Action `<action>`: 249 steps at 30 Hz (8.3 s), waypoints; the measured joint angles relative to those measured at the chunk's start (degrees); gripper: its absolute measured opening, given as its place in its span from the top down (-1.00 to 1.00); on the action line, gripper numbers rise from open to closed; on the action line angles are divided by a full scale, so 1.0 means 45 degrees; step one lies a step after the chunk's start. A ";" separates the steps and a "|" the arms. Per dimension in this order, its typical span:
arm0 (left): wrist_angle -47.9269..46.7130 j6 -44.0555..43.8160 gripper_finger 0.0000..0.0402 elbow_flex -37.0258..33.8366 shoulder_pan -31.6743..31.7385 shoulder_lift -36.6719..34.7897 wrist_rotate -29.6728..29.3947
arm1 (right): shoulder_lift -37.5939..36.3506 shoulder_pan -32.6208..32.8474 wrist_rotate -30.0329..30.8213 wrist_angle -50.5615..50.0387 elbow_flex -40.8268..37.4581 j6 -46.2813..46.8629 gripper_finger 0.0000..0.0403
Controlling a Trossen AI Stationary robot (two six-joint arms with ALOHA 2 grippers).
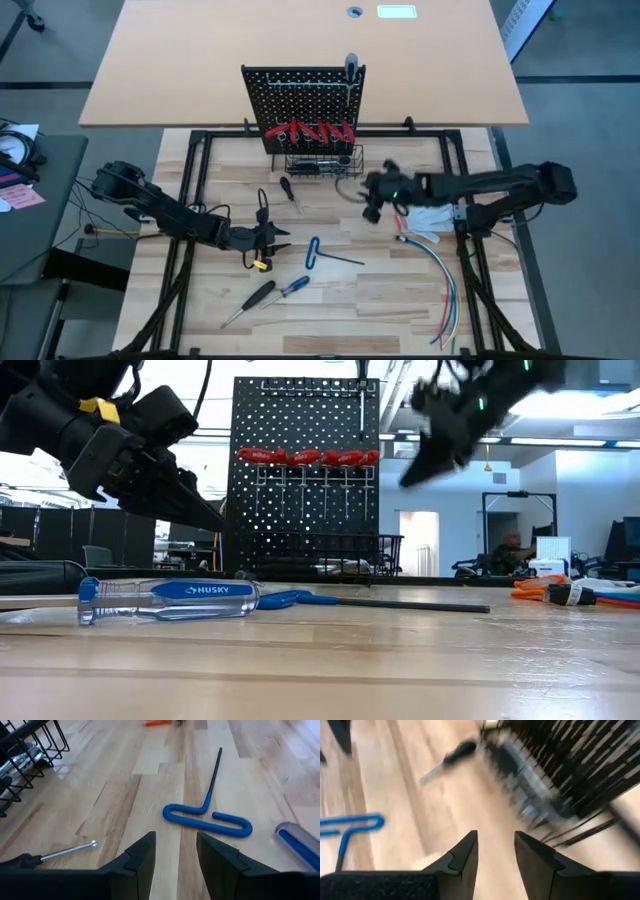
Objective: Hang tools onto peg board
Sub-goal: Hang the black screwdriver on the pegboard, then hang the transparent screwdriver on the pegboard
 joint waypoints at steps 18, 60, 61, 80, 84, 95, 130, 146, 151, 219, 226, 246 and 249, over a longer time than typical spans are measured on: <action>-0.0038 0.0572 0.31 0.0002 0.0000 -0.0005 -0.0145 | 0.6704 -0.2118 0.0456 0.6692 0.0017 0.0239 0.53; -0.3990 -0.1110 0.31 0.0002 0.0171 -0.0009 -0.4425 | 1.0732 0.1357 0.0376 0.6685 0.5215 0.1277 -0.04; -0.4039 -0.1124 0.31 0.0002 0.0170 -0.0009 -0.4420 | 1.0990 0.1204 0.0382 0.5613 0.5922 0.1557 -0.07; -0.4647 -0.1644 0.31 0.0002 0.0170 -0.0009 -0.3959 | 1.2781 0.0246 -0.0539 -0.0355 0.9490 0.3202 0.92; -0.4651 -0.1644 0.31 0.0002 0.0170 -0.0009 -0.3954 | 1.2672 0.0263 -0.0581 -0.0768 0.9486 0.2918 0.93; -0.5143 -0.1881 0.31 0.0002 0.0170 -0.0009 -0.3940 | 0.8923 0.1124 0.2087 0.0105 0.6497 0.2092 0.98; -0.3774 -0.1309 0.31 0.0002 0.0170 -0.0009 -0.3469 | 0.3970 -0.2410 0.3063 1.4986 0.3501 -0.3244 0.98; -0.3688 -0.1304 0.31 0.0002 0.0170 -0.0009 -0.3473 | 0.5033 -0.3015 0.3025 1.5077 0.3782 -0.2216 0.98; -0.3726 -0.1304 0.31 0.0002 0.0169 -0.0009 -0.3469 | 0.5544 -0.3218 0.3027 1.5271 0.4097 -0.2239 0.98; -0.3016 0.0068 0.31 -0.0002 0.0155 -0.0009 -0.2969 | 1.1220 0.3490 -0.7789 0.7169 0.6530 -0.3669 -0.13; -0.2999 0.0022 0.31 0.0002 0.0155 -0.0009 -0.2973 | 1.1445 0.3426 -0.8304 0.6605 0.6741 -0.3844 -0.23; -0.3033 0.0008 0.31 -0.0003 0.0155 -0.0006 -0.2978 | 1.1435 0.3704 -0.8303 0.6926 0.6736 -0.3719 -0.14; -0.3038 -0.0258 0.31 -0.0003 0.0131 -0.0006 -0.2809 | 1.1435 0.3918 -0.8165 0.7310 0.6736 -0.3707 -0.14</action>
